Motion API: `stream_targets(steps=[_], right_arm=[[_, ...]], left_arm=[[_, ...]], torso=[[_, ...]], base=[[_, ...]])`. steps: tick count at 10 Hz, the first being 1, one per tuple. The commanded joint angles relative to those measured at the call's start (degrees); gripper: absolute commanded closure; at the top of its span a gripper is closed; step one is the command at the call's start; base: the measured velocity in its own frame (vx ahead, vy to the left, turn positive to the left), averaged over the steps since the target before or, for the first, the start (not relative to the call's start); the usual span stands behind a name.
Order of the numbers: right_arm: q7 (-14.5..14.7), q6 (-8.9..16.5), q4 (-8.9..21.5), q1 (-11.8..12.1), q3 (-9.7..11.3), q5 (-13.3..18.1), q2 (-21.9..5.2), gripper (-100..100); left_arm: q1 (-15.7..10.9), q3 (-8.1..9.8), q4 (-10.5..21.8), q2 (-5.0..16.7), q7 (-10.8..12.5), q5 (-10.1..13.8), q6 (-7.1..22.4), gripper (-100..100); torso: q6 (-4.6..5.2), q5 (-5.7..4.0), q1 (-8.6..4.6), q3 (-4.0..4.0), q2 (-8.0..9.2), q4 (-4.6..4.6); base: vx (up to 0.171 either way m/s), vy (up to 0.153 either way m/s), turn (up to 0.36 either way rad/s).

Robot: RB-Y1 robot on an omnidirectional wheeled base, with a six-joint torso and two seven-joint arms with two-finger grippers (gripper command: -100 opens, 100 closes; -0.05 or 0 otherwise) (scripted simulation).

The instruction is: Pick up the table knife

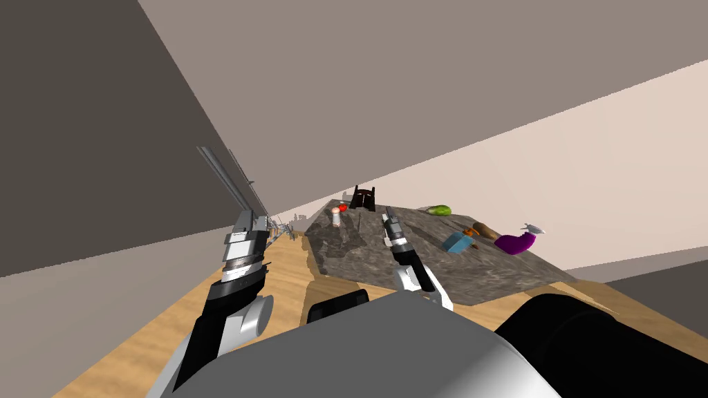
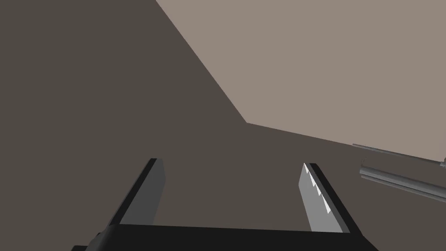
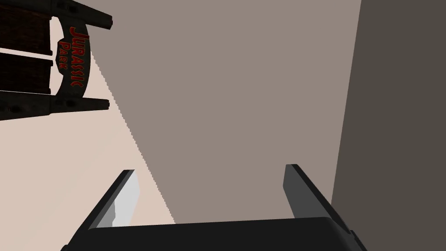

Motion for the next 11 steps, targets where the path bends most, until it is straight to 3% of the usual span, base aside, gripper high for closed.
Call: stream_targets(steps=[1, 5, 6, 8, 11], right_arm=[[-0.27, 2.04, 0.20, -0.19, -0.87, -0.10, -1.06, -100], [-0.65, 7.80, 4.35, -0.38, -3.39, 0.58, -4.94, -100], [-0.65, 7.80, 4.35, -0.38, -3.39, 0.58, -4.94, -100], [-0.89, 11.18, 7.25, -0.47, -5.18, 1.02, -7.52, -100], [-0.97, 14.00, 8.68, -0.49, -6.05, 1.22, -8.86, -100]], left_arm=[[0.00, 0.00, 0.00, 0.00, 0.00, 0.00, 0.00, 0], [0.01, 0.00, 0.00, 0.00, 0.00, 0.00, 0.00, 0], [0.00, 0.00, 0.00, 0.00, 0.00, 0.00, 0.00, 0], [0.01, 0.00, 0.00, 0.00, 0.00, 0.00, 0.00, 0], [0.00, 0.00, 0.00, 0.00, 0.00, 0.00, 0.00, 0]], torso=[[0.00, 0.00, 0.00, 0.00, 0.00, 0.00], [0.03, 0.02, 0.03, -0.03, -0.05, -0.01], [0.02, 0.01, 0.05, -0.02, -0.03, -0.01], [0.02, 0.01, 0.00, -0.01, -0.02, 0.00], [0.02, 0.02, 0.05, 0.01, 0.01, 0.01]], base=[[-0.025, 0.048, 0.065], [-0.021, 0.068, 0.131], [-0.020, 0.055, 0.072], [-0.027, 0.073, 0.173], [-0.021, 0.063, 0.101]])
